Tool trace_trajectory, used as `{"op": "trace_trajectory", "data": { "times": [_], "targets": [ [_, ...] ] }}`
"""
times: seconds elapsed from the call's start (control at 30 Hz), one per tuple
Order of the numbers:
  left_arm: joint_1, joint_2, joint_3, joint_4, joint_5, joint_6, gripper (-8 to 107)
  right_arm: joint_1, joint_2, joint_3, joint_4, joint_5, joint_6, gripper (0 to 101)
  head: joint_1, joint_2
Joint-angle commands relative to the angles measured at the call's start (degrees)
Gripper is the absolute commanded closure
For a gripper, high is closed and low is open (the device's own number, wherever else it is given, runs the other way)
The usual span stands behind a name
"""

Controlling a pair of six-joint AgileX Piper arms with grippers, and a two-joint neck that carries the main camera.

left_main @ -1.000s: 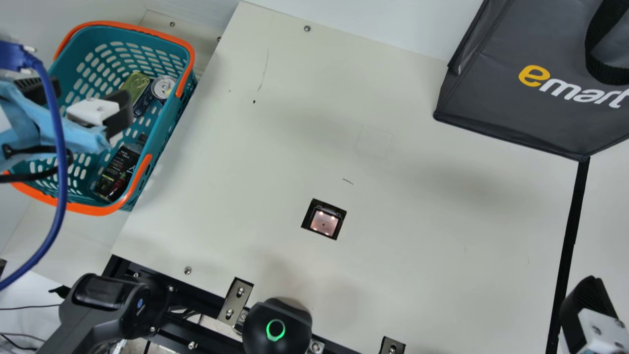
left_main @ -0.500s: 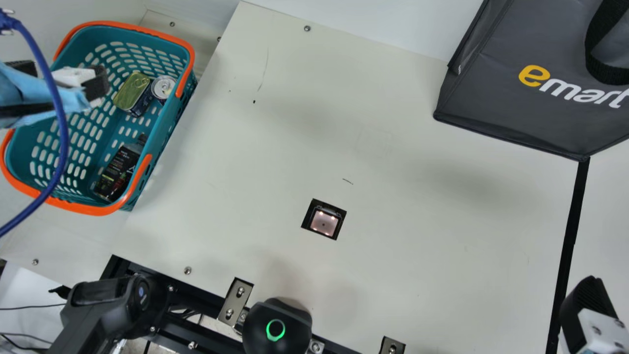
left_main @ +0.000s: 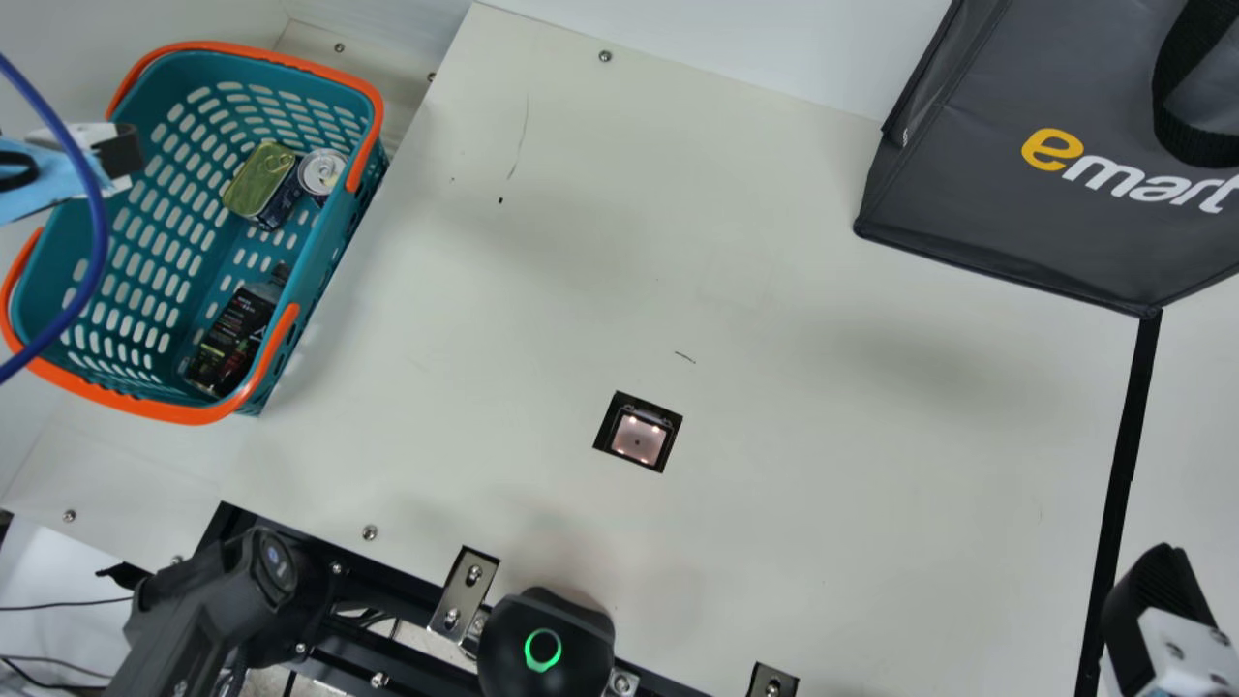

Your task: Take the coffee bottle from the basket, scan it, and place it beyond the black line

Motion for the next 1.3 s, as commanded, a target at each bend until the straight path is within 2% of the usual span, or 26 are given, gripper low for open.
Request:
{"op": "trace_trajectory", "data": {
  "times": [0.0, 0.5, 1.27],
  "targets": [
    [0.4, 0.3, 0.5, 0.0, -0.6, -0.1, 9, 0.0, 0.0, 0.0, 0.0, 0.0, 0.0, 10, -1.6, 0.1],
    [-3.0, 4.4, 5.6, 3.6, -6.2, -3.8, 9, 0.0, 0.0, 0.0, 0.0, 0.0, 0.0, 10, -1.6, 0.1],
    [-2.5, 16.2, 8.5, -0.4, -10.6, 11.3, 9, 0.0, 0.0, 0.0, 0.0, -0.1, 0.0, 10, -1.6, 0.1]
  ]
}}
